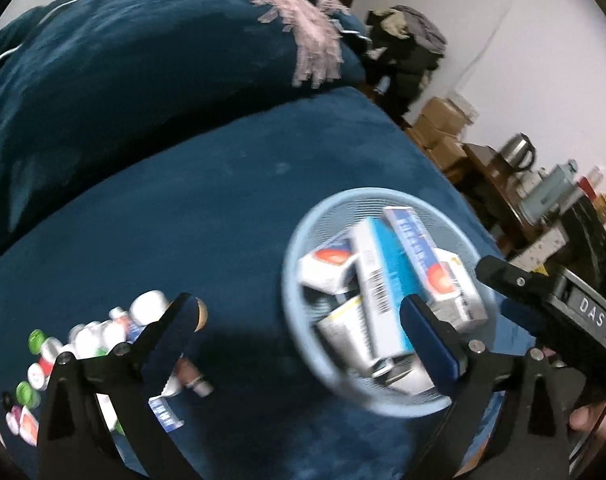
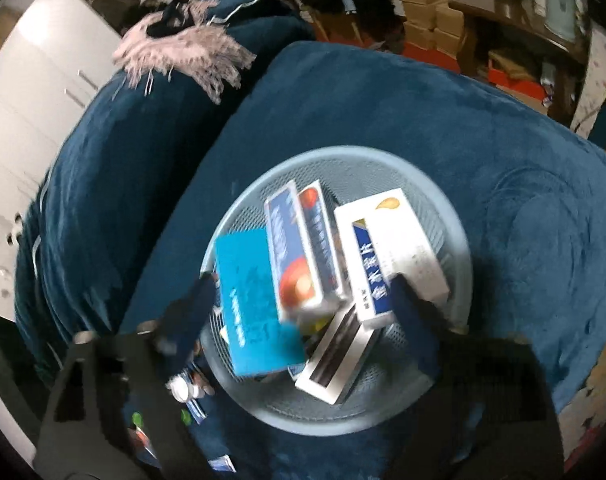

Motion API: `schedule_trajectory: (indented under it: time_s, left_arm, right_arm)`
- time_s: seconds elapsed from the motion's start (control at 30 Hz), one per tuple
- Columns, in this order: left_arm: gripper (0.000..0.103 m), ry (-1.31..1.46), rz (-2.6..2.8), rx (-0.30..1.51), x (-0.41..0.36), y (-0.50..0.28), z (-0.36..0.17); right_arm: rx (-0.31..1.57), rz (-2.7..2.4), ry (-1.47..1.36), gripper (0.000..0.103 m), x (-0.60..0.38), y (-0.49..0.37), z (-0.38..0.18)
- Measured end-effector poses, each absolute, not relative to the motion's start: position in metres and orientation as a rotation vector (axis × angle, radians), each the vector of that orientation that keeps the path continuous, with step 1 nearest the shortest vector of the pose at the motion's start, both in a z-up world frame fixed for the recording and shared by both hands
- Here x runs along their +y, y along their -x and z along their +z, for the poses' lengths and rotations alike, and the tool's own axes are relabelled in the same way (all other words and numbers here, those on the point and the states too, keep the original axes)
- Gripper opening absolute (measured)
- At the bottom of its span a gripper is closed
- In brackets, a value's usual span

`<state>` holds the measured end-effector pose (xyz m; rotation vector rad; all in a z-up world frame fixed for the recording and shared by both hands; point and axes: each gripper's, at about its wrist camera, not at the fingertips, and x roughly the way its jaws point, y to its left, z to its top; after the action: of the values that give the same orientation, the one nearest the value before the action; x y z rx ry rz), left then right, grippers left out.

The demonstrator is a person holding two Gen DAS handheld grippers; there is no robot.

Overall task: Organize objects
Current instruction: 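Carry the teal box and blue ointment box to the basket and open both grippers, then move both grippers back from the basket to the cap pile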

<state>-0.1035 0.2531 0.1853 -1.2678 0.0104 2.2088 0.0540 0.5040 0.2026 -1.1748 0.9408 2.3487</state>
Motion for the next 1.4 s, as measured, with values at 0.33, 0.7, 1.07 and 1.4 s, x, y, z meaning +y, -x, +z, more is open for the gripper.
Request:
schedule_trajectory:
  time_s: [0.33,0.7,1.07,1.4]
  left_arm:
    - [0.102,1.319,2.336,-0.072,0.160,0.099,0.186]
    - [0.102,1.642,2.487,-0.246,0.025,0.080,0.116]
    - [0.102,1.784,2.550,-0.459,-0.074,0.061,0.081]
    - [0.102,1.836,2.513,-0.490,-0.090,0.055,0.063]
  right_arm:
    - [0.616,2.450,1.330,0.103,0.435,-0.030,0.205]
    - [0.307,2.613,1.584,0.103,0.328,0.007,0.187]
    - [0.205,2.747,2.036,0.053,0.206,0.045,0.144]
    - [0.324,2.700,2.269,0.037,0.159,0.067,0.115]
